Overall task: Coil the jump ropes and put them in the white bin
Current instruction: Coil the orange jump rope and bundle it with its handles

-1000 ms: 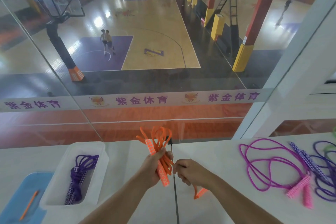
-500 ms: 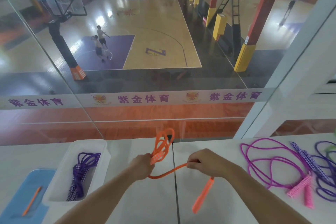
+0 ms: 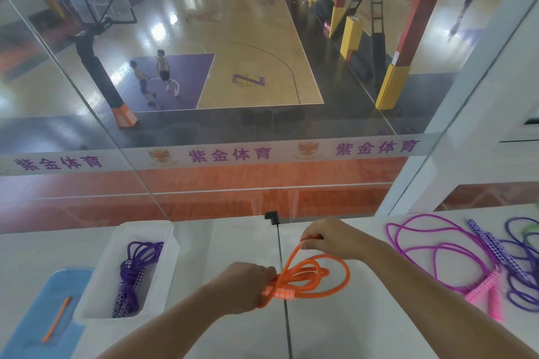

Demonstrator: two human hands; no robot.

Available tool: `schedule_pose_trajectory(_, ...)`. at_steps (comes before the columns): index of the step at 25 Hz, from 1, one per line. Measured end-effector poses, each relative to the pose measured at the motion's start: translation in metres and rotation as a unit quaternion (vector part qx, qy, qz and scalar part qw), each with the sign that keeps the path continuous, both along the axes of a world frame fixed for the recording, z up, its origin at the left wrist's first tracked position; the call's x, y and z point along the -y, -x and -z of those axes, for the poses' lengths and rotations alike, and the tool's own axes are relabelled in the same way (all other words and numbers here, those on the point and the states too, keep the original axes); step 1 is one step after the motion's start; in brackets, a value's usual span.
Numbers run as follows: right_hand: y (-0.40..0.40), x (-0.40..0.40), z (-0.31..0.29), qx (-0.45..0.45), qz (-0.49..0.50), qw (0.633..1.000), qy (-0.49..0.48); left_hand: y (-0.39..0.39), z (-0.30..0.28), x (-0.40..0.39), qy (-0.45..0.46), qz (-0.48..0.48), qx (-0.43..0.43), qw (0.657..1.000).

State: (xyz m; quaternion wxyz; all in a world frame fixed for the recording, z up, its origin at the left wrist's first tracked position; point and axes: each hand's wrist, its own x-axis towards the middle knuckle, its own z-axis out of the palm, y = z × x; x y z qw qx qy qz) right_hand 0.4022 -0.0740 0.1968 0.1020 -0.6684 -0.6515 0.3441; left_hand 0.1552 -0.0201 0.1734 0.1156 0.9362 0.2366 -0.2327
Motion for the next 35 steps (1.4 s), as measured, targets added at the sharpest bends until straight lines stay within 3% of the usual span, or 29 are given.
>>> schedule_pose_trajectory(4,0.005,0.013,0.003,-0.136,0.035,0.987,0.082,-0.001,-0.022,0.013,-0.002,0.039,0.119,0.992)
schedule_pose_trajectory(7,0.007,0.026,0.016,-0.285,0.096,0.949,0.095,0.003,-0.022,0.006,0.091,-0.145,0.219,0.961)
schedule_pose_trajectory(9,0.016,0.030,0.031,-0.289,0.143,0.943,0.079,0.002,-0.007,-0.006,0.129,-0.288,0.285,0.905)
schedule_pose_trajectory(11,0.035,0.033,0.045,-0.229,0.151,0.959,0.076,-0.004,0.011,-0.015,0.170,-0.397,0.295,0.853)
schedule_pose_trajectory(12,0.046,0.034,0.048,-0.185,0.123,0.972,0.075,-0.008,0.017,-0.018,0.172,-0.426,0.279,0.843)
schedule_pose_trajectory(13,0.055,0.035,0.049,-0.128,0.076,0.986,0.070,-0.010,0.023,-0.021,0.159,-0.431,0.255,0.851)
schedule_pose_trajectory(17,0.050,0.034,0.020,0.072,-0.061,0.995,0.044,-0.004,0.026,-0.022,-0.022,-0.254,0.026,0.967)
schedule_pose_trajectory(20,0.055,0.025,-0.014,0.091,-0.131,0.987,0.012,-0.011,0.013,0.001,-0.076,-0.072,-0.067,0.992)
schedule_pose_trajectory(23,0.038,0.020,-0.038,-0.004,-0.093,0.993,0.066,-0.017,-0.009,0.020,-0.019,0.066,-0.001,0.998)
schedule_pose_trajectory(26,0.026,0.018,-0.036,-0.107,0.026,0.985,0.132,-0.013,-0.020,0.023,0.059,0.000,0.106,0.993)
schedule_pose_trajectory(27,0.018,0.030,-0.016,-0.141,0.091,0.971,0.168,-0.010,-0.023,0.023,0.118,-0.069,0.143,0.980)
schedule_pose_trajectory(28,0.015,0.049,0.002,-0.238,0.144,0.942,0.187,-0.009,-0.024,0.021,0.212,-0.157,0.183,0.947)
schedule_pose_trajectory(29,0.019,0.049,0.009,-0.137,0.245,0.937,0.207,-0.009,-0.026,0.023,0.333,-0.252,0.233,0.878)
schedule_pose_trajectory(30,0.028,0.057,0.026,-0.164,0.212,0.928,0.259,-0.010,-0.027,0.025,0.400,-0.332,0.275,0.809)
schedule_pose_trajectory(31,0.021,0.065,0.042,-0.185,0.116,0.948,0.232,-0.011,-0.026,0.026,0.408,-0.388,0.299,0.770)
schedule_pose_trajectory(32,0.024,0.040,0.040,-0.218,0.171,0.949,0.148,-0.012,-0.022,0.026,0.377,-0.414,0.313,0.767)
schedule_pose_trajectory(33,0.023,0.044,0.024,-0.308,0.170,0.928,0.126,-0.012,-0.017,0.026,0.362,-0.438,0.326,0.755)
schedule_pose_trajectory(34,0.017,0.055,0.015,-0.338,0.144,0.922,0.120,-0.013,-0.013,0.026,0.354,-0.462,0.340,0.739)
schedule_pose_trajectory(35,0.021,0.060,0.015,-0.302,0.144,0.936,0.113,-0.014,-0.008,0.023,0.361,-0.489,0.351,0.713)
